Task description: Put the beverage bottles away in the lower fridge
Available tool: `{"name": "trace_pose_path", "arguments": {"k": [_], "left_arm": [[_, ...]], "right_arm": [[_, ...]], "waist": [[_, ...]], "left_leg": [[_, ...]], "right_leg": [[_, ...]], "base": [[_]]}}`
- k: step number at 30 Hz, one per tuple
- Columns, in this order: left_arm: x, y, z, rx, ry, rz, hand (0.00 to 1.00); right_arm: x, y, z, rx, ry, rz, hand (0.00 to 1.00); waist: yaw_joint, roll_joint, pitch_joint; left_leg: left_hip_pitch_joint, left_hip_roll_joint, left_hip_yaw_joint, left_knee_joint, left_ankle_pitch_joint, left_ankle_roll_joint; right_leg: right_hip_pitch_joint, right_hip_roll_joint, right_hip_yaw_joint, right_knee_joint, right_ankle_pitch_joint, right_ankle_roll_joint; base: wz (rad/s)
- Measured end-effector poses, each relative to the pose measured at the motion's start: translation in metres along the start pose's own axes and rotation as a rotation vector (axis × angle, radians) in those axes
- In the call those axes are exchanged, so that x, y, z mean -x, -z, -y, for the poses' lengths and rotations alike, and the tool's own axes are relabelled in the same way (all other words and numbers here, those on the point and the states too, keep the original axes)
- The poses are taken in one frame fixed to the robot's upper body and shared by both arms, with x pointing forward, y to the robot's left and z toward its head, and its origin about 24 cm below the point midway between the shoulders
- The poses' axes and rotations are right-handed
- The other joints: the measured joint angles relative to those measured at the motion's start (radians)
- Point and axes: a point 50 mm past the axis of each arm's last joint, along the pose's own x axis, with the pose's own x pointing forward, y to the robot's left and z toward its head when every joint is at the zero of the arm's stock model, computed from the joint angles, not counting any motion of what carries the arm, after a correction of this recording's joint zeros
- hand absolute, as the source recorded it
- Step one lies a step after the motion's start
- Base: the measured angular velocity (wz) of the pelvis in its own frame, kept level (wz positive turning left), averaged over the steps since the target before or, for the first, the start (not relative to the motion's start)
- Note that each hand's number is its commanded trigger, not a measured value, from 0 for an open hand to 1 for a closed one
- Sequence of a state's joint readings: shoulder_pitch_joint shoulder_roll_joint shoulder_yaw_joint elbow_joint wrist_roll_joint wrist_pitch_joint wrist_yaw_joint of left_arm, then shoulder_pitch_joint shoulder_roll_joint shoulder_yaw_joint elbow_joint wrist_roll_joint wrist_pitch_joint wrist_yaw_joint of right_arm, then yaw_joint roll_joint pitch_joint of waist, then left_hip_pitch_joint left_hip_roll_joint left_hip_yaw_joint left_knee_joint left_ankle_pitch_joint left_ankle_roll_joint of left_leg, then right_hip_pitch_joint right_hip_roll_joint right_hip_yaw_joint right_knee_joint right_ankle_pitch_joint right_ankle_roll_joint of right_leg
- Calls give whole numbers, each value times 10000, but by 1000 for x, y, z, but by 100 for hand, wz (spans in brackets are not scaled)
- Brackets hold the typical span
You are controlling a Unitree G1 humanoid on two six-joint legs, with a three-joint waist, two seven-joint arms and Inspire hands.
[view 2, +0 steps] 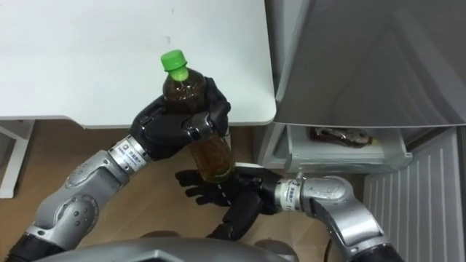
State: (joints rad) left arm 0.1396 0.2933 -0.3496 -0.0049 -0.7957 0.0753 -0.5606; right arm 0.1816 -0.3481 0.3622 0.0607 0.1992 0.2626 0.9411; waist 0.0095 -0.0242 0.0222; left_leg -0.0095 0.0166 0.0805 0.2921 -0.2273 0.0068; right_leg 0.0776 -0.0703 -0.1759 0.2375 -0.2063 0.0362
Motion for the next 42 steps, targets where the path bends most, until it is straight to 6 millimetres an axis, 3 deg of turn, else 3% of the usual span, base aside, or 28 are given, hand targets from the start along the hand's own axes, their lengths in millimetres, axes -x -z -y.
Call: {"name": "trace_pose_path", "arguments": {"k": [17, 30, 42], "left_arm": [[1, -4, -2, 121, 247, 23, 100], [4, -7, -3, 129, 630, 29, 100], [9, -24, 2, -607, 1407, -51, 100]], "right_arm": [[-1, 1, -1, -265, -230, 159, 0], [6, 0, 3, -168, -216, 155, 0], [14, -5, 10, -30, 257, 435, 0]], "waist": [[-33, 6, -4], [-26, 164, -62], [-19, 68, -73]], "left_leg": [[-47, 39, -22, 123, -2, -4], [-37, 70, -11, 172, -26, 22], [-14, 68, 20, 284, -35, 34]], "right_leg": [[-76, 37, 108, 42, 2, -4], [49, 22, 81, 40, -6, -10], [70, 15, 104, 33, -34, -24]], "base": [[0], [1], [0]]}}
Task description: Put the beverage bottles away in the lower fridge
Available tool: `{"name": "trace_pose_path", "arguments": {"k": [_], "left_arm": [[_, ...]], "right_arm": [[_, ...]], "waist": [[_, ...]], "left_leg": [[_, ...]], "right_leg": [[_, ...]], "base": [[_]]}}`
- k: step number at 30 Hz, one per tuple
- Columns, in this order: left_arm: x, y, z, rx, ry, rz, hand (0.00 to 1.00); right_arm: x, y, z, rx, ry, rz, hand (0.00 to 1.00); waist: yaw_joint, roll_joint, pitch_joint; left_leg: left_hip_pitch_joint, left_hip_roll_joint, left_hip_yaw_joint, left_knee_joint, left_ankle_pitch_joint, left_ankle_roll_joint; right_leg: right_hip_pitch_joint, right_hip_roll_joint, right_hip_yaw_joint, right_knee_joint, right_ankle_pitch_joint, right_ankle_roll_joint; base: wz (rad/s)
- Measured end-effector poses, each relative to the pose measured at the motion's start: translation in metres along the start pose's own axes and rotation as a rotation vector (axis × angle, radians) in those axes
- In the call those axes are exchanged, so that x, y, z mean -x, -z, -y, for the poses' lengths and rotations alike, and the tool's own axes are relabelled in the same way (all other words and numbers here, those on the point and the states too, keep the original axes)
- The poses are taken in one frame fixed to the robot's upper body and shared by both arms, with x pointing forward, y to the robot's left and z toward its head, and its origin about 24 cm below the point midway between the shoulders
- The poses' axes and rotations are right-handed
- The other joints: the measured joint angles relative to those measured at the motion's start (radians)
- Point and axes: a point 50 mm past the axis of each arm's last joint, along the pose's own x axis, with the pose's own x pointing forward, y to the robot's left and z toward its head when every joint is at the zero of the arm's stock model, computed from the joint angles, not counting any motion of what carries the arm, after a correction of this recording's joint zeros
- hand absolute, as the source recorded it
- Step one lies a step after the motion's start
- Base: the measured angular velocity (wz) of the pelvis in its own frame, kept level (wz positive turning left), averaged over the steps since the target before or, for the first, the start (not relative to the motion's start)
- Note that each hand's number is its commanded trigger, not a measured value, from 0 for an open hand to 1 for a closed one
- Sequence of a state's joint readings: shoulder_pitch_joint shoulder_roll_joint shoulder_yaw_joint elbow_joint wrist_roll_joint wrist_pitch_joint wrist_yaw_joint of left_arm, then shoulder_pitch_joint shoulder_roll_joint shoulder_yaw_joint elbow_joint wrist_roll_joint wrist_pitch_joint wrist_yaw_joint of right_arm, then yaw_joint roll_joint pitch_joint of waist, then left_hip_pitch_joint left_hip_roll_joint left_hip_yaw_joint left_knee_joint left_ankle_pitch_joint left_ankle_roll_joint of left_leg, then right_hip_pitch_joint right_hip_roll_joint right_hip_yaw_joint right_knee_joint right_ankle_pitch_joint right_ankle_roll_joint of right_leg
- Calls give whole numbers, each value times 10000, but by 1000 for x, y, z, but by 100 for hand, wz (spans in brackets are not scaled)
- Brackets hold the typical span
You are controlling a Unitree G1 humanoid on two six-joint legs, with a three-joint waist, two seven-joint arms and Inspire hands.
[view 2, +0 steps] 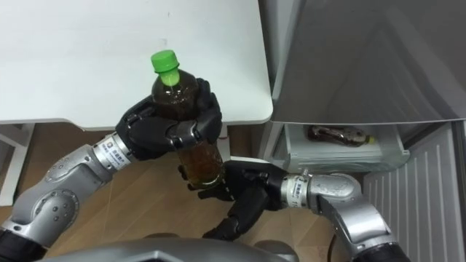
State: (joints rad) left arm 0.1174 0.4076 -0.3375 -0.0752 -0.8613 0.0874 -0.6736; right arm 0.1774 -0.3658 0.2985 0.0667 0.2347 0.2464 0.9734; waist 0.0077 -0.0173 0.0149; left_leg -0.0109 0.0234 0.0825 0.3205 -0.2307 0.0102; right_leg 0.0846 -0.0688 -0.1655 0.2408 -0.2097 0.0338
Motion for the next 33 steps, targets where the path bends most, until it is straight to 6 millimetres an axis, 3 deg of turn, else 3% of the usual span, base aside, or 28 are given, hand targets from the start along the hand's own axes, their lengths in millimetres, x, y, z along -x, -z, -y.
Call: {"name": "trace_pose_path", "arguments": {"k": [12, 22, 33], "left_arm": [[-1, -17, 4, -517, 231, 576, 100], [0, -17, 4, -533, 247, 475, 100], [3, 23, 6, 274, 567, -1403, 100]], "right_arm": [[3, -3, 2, -85, 237, 433, 0], [3, -3, 2, -81, 264, 444, 0], [2, -3, 4, -84, 489, 502, 0]], "waist": [[-2, -28, 14], [-22, -20, 21], [-271, 132, 43]], "left_leg": [[40, 17, -4, 10, -2, -3], [7, 10, -20, -37, -15, -2], [49, -31, -27, -149, -11, -5]], "right_leg": [[26, 14, -3, 19, 9, -10], [22, 13, -15, 24, 10, -11], [-14, 21, 14, 12, 11, -11]], "base": [[0], [0], [0]]}}
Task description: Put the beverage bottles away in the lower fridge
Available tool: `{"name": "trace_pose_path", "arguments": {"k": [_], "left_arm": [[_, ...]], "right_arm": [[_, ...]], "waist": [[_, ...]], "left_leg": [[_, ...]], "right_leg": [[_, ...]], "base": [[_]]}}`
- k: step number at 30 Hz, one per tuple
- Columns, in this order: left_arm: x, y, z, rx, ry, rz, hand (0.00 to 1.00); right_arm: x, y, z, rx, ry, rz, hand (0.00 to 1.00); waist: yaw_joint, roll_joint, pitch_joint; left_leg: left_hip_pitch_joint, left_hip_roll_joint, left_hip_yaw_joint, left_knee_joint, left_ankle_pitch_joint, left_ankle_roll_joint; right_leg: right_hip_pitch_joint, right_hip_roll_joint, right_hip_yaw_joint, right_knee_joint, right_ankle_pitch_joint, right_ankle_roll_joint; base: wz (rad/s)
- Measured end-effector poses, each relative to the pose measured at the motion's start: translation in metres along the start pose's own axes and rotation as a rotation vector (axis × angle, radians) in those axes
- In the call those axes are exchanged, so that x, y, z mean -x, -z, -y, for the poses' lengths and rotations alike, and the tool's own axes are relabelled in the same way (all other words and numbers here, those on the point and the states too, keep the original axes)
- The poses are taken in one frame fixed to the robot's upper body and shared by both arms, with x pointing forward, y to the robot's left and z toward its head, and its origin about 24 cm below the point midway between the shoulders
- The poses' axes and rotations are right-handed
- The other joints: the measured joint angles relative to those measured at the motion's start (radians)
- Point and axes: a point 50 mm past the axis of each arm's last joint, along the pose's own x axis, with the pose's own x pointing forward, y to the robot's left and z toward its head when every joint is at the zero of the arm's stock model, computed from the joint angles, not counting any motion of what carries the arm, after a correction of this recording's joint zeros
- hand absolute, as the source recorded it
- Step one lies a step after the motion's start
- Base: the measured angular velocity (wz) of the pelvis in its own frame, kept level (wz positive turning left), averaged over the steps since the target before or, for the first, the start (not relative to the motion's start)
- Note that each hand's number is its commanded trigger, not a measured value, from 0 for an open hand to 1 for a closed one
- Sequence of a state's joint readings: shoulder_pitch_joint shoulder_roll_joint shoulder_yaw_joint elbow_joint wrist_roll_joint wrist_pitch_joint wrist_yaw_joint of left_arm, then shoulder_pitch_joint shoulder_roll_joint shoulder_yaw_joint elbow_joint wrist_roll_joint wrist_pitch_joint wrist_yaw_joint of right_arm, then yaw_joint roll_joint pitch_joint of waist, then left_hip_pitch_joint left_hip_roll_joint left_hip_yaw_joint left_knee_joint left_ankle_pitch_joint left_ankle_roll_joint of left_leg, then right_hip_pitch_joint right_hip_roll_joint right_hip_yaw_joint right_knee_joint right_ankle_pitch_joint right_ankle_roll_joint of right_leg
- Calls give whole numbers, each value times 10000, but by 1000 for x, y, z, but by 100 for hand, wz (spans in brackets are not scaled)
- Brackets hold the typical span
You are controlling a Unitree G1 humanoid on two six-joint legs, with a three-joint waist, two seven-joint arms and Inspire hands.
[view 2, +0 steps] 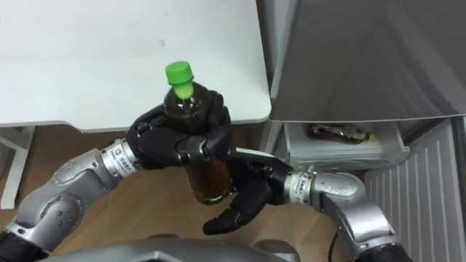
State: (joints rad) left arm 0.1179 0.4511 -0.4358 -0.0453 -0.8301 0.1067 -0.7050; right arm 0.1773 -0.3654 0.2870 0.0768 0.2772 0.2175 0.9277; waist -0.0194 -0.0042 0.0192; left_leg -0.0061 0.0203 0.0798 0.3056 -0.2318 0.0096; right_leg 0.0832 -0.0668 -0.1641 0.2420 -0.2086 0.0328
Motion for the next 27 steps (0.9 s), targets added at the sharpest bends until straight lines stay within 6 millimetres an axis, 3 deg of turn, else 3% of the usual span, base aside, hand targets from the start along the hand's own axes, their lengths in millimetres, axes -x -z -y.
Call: {"name": "trace_pose_path", "arguments": {"k": [12, 13, 14, 27], "left_arm": [[4, 11, 2, 199, 452, -771, 100], [5, 12, 1, 238, 433, -808, 100], [5, 12, 1, 249, 426, -817, 100], [7, 10, -5, -381, 203, -1098, 100]], "right_arm": [[-7, -3, -3, -131, -168, 201, 0], [-8, -4, -3, -123, -216, 224, 88], [-8, -4, -3, -146, -218, 259, 100], [-12, 5, -12, -420, -689, -185, 100]], "waist": [[-75, -127, 54], [-93, -133, 52], [-93, -135, 52], [-80, -198, -1]], "left_leg": [[-18, 3, 63, -5, 0, 2], [-19, 4, 63, -6, -1, 3], [-23, 4, 64, -7, -1, 3], [-30, 21, 244, -2, -3, 5]], "right_leg": [[-161, -9, 152, 129, -2, 4], [-161, -10, 153, 132, -2, 4], [-161, -11, 154, 133, -2, 4], [-177, 4, 249, 159, -1, 2]], "base": [[-3], [0], [0], [-2]]}}
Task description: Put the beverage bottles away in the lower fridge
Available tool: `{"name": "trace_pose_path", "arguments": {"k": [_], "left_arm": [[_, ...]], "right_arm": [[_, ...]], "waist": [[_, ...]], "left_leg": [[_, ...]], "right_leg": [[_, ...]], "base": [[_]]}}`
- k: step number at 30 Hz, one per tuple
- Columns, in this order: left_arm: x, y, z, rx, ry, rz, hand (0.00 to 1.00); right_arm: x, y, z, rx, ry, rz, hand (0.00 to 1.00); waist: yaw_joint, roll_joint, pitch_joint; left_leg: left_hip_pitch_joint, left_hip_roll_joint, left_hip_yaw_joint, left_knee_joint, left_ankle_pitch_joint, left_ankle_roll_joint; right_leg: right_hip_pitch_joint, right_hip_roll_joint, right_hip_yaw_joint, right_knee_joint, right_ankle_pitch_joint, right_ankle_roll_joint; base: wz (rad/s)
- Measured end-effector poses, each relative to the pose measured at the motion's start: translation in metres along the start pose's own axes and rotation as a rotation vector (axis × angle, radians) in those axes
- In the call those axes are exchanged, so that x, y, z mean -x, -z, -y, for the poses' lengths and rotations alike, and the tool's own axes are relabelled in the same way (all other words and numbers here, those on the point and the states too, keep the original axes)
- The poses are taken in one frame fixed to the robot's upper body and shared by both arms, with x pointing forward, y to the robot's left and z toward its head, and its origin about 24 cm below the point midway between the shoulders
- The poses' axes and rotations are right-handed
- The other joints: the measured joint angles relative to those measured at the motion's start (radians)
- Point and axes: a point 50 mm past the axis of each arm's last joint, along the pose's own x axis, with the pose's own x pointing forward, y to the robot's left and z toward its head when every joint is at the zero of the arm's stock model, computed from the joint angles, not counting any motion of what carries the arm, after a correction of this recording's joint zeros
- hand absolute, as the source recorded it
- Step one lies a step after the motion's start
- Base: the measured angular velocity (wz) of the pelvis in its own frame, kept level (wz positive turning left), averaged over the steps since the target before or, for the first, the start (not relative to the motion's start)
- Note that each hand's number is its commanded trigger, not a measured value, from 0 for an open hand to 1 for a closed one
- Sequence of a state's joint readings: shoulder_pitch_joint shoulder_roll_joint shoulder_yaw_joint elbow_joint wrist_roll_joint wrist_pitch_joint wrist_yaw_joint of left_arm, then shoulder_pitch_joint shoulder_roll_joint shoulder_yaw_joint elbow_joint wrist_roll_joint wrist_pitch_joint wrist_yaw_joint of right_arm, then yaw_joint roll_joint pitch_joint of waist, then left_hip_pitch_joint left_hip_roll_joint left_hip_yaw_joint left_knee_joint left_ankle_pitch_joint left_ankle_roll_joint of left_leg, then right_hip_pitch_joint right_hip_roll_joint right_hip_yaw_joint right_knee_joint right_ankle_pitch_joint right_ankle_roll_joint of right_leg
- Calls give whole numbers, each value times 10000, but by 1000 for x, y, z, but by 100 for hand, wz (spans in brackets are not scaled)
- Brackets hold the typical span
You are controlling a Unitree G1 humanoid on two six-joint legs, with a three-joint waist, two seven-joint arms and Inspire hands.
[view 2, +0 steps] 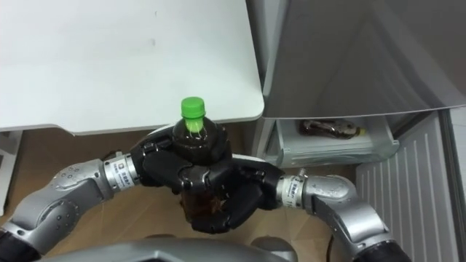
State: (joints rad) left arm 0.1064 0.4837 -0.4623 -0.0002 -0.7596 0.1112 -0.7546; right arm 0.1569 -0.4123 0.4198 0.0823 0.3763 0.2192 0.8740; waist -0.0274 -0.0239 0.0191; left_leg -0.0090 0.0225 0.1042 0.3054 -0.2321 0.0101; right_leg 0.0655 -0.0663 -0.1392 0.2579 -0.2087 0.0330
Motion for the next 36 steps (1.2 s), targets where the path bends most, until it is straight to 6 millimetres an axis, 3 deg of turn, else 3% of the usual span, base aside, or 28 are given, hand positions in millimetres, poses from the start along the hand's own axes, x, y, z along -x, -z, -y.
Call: {"name": "trace_pose_path", "arguments": {"k": [5, 11, 12, 13, 14, 15, 23, 36], "left_arm": [[-3, 3, 3, 72, 198, -46, 100], [-9, 0, 5, 34, 323, 228, 100], [-10, 0, 5, 11, 300, 245, 91], [-10, -1, 5, 13, 306, 254, 51], [-11, -1, 5, 17, 315, 263, 29], [-11, 0, 5, 40, 313, 285, 0], [-10, -1, 5, 51, 308, 291, 0], [-13, -1, 4, 137, -13, 357, 0]], "right_arm": [[-1, 2, -2, -58, -101, -102, 100], [-3, 3, -4, -128, -103, -114, 100], [-3, 3, -4, -141, -96, -86, 100], [-4, 3, -4, -147, -103, -68, 100], [-4, 3, -4, -148, -112, -61, 100], [-5, 3, -4, -152, -145, -46, 100], [-5, 3, -5, -155, -179, -70, 100], [-6, 5, -5, -314, -140, -26, 100]], "waist": [[-2, 29, -15], [54, 221, -108], [46, 243, -109], [27, 257, -101], [27, 263, -97], [39, 266, -92], [21, 68, 31], [86, 198, -24]], "left_leg": [[-2, 6, 3, 7, 0, 0], [18, 5, 39, 3, 2, 0], [37, 10, 41, 0, 3, -1], [45, 10, 40, -5, 2, -1], [41, 9, 40, -10, 2, -1], [40, 6, 45, -20, 2, -1], [18, 11, 51, -12, 2, -1], [-16, 8, 57, 15, 3, -2]], "right_leg": [[-7, 3, 1, 2, 1, -1], [-48, -6, 32, 31, 1, -2], [-28, -2, 31, 35, 1, -1], [-23, 0, 38, 35, 1, -1], [-17, 1, 43, 35, 1, -1], [-11, 2, 53, 35, 1, -1], [-21, 2, 30, 15, 0, 0], [-86, 5, 37, 6, 1, -1]], "base": [[0], [-1], [0], [0], [0], [0], [0], [0]]}}
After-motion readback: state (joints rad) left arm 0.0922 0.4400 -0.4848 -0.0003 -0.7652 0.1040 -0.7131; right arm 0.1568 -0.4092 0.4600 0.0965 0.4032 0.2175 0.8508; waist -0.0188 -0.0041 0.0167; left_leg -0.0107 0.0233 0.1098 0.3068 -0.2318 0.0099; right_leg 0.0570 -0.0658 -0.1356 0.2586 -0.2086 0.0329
